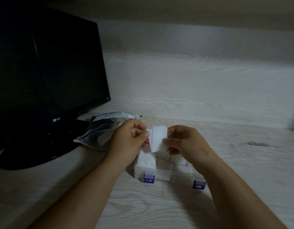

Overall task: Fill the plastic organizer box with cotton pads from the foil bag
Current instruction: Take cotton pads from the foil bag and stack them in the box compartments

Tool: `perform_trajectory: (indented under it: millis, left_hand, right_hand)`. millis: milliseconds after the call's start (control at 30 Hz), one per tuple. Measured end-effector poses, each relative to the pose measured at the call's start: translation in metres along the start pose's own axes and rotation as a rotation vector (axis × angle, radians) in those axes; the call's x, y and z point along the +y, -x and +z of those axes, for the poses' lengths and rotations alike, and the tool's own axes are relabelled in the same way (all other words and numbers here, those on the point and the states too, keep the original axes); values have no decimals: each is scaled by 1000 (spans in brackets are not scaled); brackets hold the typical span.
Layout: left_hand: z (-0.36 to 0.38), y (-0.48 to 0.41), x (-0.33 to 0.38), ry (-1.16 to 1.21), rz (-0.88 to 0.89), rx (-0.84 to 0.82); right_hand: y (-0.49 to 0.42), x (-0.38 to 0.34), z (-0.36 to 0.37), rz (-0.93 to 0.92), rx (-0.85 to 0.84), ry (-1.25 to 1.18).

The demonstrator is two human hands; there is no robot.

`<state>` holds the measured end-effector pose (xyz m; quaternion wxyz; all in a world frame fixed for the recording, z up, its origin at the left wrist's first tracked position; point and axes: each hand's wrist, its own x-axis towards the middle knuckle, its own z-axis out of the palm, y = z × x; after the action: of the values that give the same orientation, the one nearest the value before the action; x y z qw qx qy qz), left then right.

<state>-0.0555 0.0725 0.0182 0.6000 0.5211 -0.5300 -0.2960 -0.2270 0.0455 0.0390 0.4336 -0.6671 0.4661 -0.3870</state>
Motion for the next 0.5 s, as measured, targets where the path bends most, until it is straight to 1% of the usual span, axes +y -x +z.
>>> perform_trajectory:
  millis: [233, 400, 500]
  left_hand:
    - [0, 1, 0, -55, 19, 21]
    - [0, 3, 3, -88, 44, 21]
    - [1, 2, 0, -87, 65, 31]
  right_hand:
    - [2, 2, 0, -16, -40, 75]
    - [1, 1, 1, 8, -43, 114]
    - [1, 0, 0, 18, -24, 81]
